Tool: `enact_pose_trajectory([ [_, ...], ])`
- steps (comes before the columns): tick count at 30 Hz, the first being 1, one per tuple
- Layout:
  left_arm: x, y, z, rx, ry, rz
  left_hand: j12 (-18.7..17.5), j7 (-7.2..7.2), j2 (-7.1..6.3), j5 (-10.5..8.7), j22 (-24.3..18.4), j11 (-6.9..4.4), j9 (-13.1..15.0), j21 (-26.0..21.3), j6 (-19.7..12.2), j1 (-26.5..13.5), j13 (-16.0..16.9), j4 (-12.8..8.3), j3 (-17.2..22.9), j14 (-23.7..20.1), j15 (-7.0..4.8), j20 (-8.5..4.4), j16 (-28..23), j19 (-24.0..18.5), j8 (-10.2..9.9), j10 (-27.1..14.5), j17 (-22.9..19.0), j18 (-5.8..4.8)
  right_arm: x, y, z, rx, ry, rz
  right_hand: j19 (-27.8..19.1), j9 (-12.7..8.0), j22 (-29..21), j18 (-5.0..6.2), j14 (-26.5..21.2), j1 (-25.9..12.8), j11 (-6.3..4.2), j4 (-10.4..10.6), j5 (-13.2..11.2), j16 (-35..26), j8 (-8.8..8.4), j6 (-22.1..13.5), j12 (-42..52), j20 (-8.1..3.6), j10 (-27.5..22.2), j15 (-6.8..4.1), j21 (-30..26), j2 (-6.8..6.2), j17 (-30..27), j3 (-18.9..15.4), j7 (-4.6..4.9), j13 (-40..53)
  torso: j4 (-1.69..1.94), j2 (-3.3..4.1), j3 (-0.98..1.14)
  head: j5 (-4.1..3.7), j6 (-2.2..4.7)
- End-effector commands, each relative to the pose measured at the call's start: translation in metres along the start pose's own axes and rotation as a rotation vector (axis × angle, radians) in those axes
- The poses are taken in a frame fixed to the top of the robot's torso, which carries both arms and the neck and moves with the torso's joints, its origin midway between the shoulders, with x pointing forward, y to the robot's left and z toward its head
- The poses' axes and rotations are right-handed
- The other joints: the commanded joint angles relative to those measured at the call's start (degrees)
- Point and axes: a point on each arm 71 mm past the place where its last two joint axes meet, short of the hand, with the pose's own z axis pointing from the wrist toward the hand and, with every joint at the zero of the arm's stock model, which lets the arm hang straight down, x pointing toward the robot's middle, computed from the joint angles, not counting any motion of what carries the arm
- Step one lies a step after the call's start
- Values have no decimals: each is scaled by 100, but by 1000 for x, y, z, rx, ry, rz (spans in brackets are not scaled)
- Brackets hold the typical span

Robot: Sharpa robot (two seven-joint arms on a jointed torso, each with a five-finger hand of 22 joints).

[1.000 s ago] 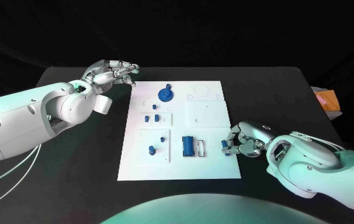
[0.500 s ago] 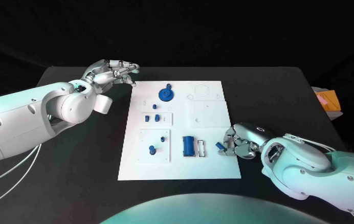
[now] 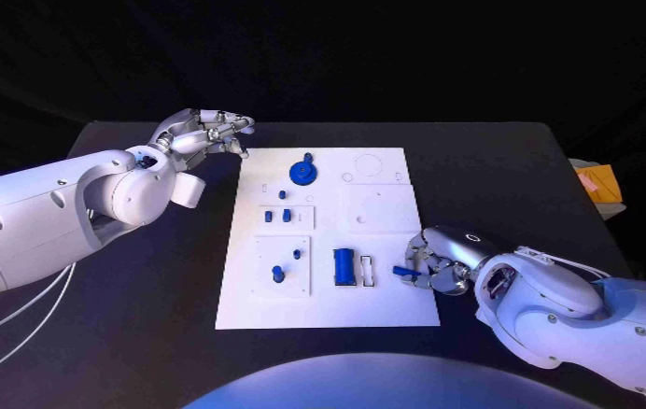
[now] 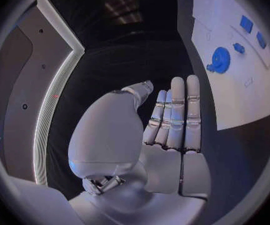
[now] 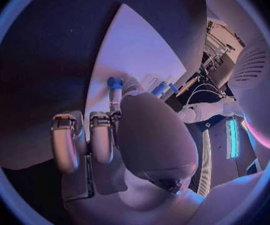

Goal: Assemble the parts on the task board

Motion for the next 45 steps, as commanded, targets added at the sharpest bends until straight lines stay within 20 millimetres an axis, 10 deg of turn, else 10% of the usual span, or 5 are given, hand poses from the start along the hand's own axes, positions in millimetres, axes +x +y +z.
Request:
enact_pose_trajectory([
  [1,2,-1,0,10,17,-7,26,3,38,23,-10,-9,5,-39,-43,25,4,42,3,-29,11,-3,-29,29,-31,-45,-1,73,8,-7,-2,60,58,39,600,-686,1507,-81,599,-487,-17,-1001,94,24,80,-42,38,-5,347,-16,20,-183,1510,1645,-2,1234,3,0,-1,0,5],
  [13,3,-1,1,9,19,-7,26,3,38,23,-10,-9,5,-39,-43,25,4,42,3,-29,11,-3,-29,29,-31,-45,-1,73,-9,6,-1,50,8,190,600,-492,1507,-81,599,-1219,-17,-1285,257,24,157,-65,76,-2,376,-12,20,-338,1510,2427,5,1261,4,1,-5,6,10],
  [45,4,-1,1,11,25,-9,31,3,43,24,-15,-10,7,-47,-44,34,3,47,5,-30,10,-3,-28,35,-31,-49,0,73,10,38,19,27,124,297,600,-469,1507,-81,599,-2358,-22,-1003,529,24,63,78,80,-9,378,-18,20,-524,1510,1968,-8,1268,6,3,-2,57,-21],
])
